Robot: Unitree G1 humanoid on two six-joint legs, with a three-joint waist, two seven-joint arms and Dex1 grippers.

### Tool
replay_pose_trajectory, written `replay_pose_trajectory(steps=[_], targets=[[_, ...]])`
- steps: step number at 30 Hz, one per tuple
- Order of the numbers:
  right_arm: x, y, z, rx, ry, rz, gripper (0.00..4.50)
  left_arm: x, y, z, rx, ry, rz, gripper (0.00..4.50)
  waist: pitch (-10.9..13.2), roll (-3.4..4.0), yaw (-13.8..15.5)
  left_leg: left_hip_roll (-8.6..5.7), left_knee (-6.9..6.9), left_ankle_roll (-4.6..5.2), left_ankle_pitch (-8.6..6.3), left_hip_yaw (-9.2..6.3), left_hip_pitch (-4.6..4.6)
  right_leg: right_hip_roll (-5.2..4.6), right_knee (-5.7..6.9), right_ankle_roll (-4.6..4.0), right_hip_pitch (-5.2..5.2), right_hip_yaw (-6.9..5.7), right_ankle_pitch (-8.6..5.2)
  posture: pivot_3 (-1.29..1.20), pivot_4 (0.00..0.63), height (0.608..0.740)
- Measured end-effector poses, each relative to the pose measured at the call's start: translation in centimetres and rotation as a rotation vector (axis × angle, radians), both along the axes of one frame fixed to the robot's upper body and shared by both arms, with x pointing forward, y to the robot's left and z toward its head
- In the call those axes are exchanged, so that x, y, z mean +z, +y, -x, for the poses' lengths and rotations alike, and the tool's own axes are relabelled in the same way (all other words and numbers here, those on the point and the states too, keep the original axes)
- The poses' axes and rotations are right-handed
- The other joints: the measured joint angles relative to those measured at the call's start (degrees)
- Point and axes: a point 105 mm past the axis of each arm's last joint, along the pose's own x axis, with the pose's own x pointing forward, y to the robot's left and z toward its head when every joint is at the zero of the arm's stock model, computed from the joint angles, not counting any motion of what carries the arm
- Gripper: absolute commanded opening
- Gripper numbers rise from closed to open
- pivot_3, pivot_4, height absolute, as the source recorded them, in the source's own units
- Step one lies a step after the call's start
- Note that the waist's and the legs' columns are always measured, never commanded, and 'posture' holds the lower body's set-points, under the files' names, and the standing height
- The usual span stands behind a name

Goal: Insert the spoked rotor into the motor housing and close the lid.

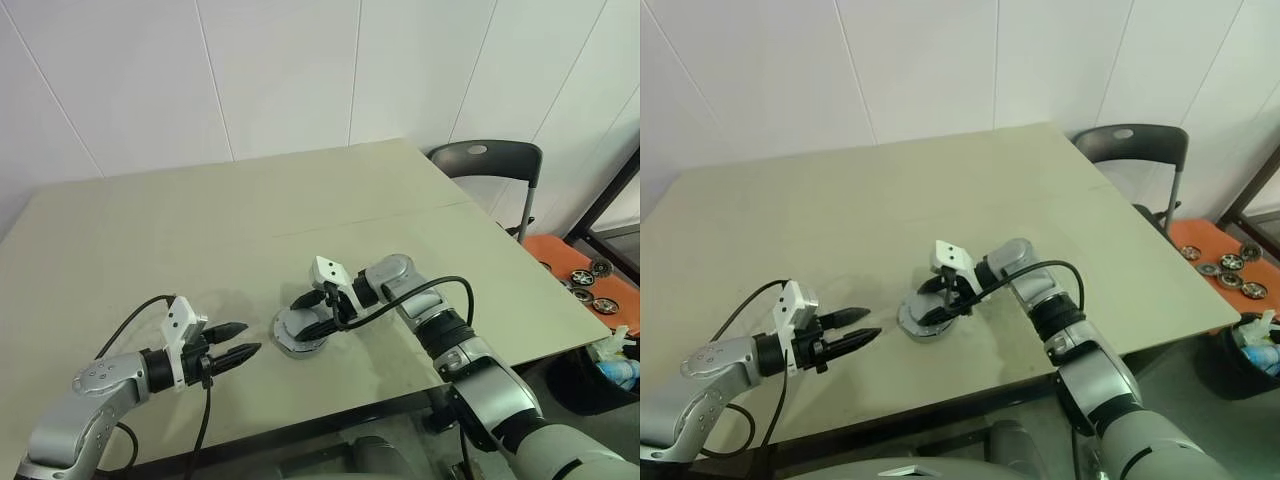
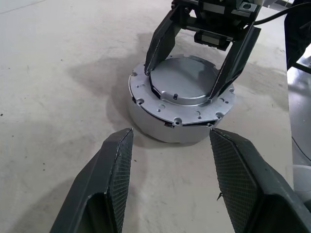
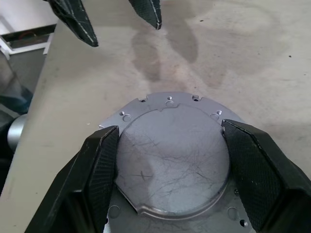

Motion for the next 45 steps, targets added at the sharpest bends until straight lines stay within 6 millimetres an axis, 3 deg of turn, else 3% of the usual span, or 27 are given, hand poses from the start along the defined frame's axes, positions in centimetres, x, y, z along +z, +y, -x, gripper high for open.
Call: replay_pose_trajectory(steps=[28,45], targets=[[-1.0,2.2,-0.3,-0.063,-0.117,0.021,3.03,-0.3,0.0,0.3,0.032,0.01,0.005,2.68,0.13,0.18,-1.84,0.05,0.05,-0.22,-0.12,-0.23,1.0,-0.01,-0.02,-0.14,0.48,-0.51,-0.11,0.0,0.0,0.74],[-0.6,1.4,-0.4,0.073,-0.177,0.032,3.03,-0.1,0.1,0.1,0.026,0.0,-0.002,2.68,0.15,0.19,-1.27,-0.09,-0.06,-0.17,-0.16,-0.29,0.96,-0.17,-0.1,-0.14,0.5,-0.33,-0.11,0.0,0.0,0.74]])
